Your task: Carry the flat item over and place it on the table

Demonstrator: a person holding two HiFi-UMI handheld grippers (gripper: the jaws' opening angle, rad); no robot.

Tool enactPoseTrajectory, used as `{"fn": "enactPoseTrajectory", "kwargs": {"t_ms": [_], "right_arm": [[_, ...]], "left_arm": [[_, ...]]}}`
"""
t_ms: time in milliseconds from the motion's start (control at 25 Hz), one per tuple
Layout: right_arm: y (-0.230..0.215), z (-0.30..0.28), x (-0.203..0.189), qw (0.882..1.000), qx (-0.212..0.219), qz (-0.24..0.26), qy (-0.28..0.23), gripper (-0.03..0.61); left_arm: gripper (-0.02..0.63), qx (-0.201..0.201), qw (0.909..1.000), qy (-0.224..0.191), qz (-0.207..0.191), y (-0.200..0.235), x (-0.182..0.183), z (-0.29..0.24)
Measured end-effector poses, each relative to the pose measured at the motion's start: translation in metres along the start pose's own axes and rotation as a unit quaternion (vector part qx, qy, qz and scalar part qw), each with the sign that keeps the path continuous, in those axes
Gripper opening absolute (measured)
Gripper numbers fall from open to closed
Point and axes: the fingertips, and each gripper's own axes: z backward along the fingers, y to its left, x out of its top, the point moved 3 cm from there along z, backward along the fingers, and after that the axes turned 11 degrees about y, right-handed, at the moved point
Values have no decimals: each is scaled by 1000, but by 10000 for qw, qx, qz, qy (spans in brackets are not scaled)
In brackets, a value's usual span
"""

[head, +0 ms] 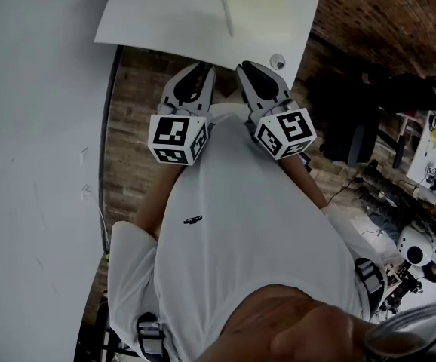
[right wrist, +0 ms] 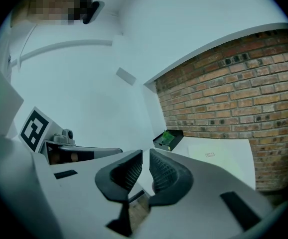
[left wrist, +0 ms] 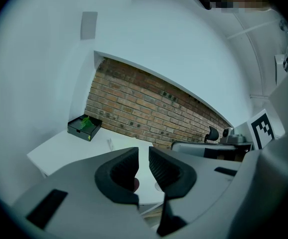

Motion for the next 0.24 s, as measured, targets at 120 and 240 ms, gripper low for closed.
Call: {"fn": "enactPoseTrajectory", "kwargs": {"t_ms": [120,240], "right_arm": [[-2,-2,-1,10000,-31,-21,14,67],[-3,-3,0,10000,-62,-27,12,67]], "left_arm": [[75,-15,10000,6,51,2,-2,-1],[75,-12,10000,-9,84,4,-2,-1]]}}
